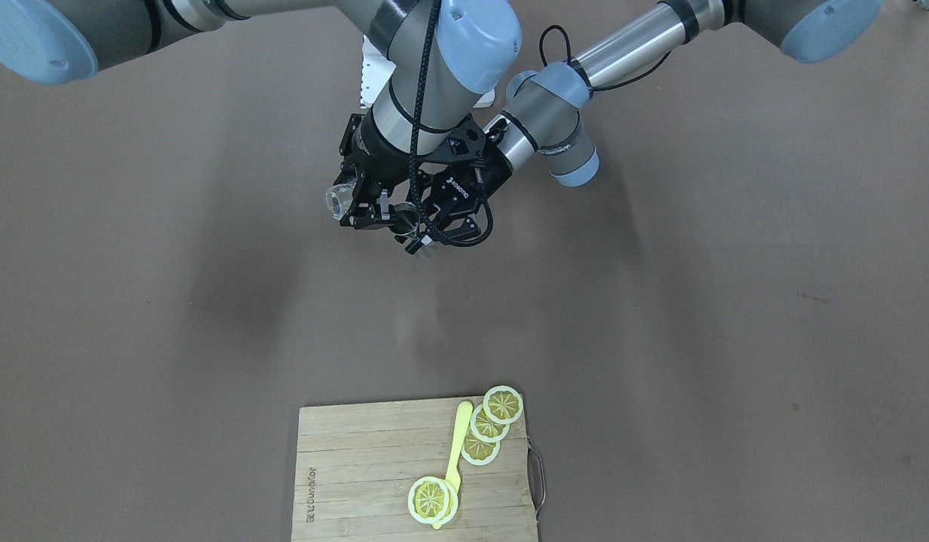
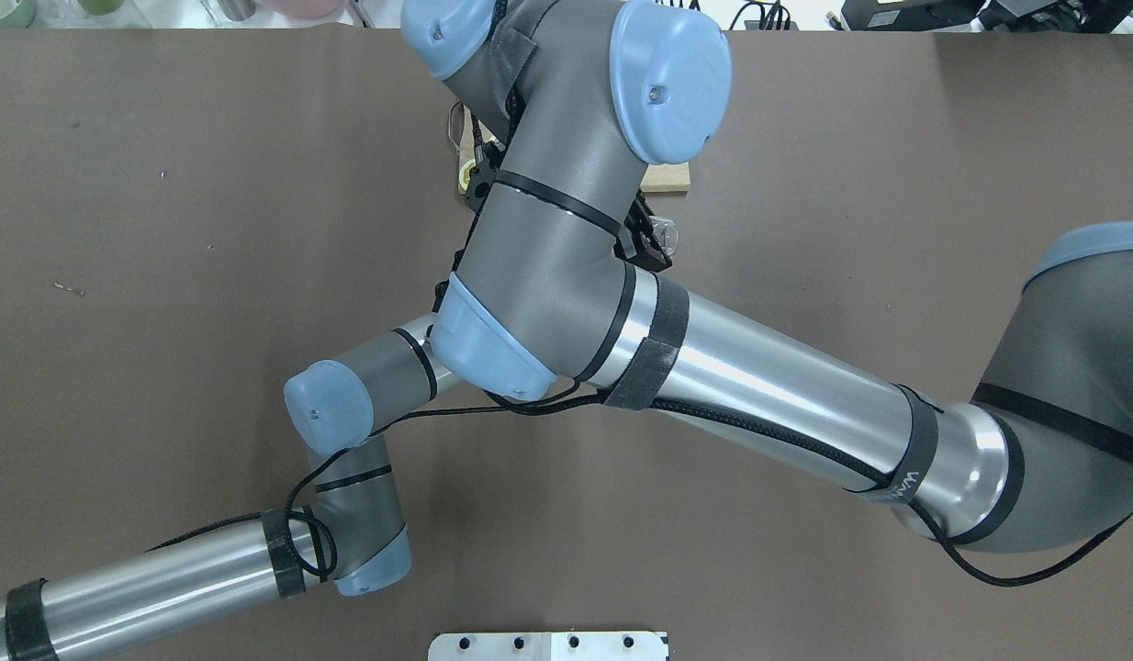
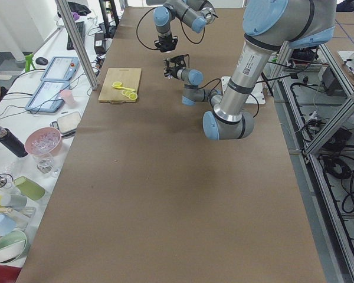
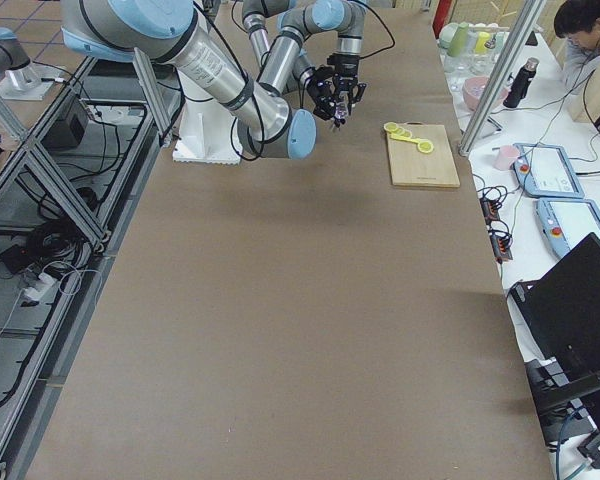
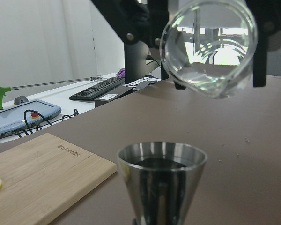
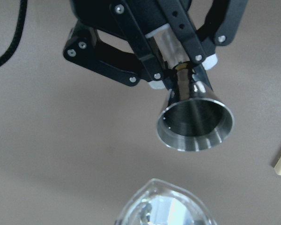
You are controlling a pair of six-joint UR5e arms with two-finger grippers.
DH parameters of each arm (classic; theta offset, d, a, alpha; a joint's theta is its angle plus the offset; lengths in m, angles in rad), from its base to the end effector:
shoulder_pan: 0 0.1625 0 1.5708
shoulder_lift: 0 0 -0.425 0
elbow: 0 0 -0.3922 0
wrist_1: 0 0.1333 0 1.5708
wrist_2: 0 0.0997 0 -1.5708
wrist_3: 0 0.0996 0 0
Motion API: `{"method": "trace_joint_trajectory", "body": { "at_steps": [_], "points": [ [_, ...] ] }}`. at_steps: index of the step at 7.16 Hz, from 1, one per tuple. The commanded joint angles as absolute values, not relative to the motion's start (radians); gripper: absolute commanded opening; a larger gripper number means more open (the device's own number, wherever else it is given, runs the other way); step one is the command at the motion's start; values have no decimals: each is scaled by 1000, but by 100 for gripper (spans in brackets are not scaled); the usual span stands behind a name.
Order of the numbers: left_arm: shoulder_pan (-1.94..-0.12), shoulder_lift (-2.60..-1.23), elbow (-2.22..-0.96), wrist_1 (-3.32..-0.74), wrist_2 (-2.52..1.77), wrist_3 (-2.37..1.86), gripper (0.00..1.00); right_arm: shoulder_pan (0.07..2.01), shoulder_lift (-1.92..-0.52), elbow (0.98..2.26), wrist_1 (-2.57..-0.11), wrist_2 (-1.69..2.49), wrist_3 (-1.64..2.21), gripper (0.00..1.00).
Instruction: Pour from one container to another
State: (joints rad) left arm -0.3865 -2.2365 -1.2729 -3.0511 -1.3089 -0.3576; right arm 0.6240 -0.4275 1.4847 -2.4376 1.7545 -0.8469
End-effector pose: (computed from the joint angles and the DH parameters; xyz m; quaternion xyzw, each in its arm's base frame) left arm 0.5825 -0.4088 0.2335 0.6223 0.4949 0.1445 0.5890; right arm -0.4975 -0.5000 0.0744 0.0900 -0.0959 -0.7800 0.6118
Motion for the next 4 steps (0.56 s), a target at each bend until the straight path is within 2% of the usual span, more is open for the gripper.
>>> {"method": "trace_joint_trajectory", "body": {
  "at_steps": [1,4],
  "points": [
    [-388,-2235,-1272,-3051,-1308,-357,0,611,-416,1467,-2460,1740,-854,0],
    [-394,-2237,-1267,-3051,-1310,-357,0,609,-390,1430,-2474,1733,-865,0]
  ]
}}
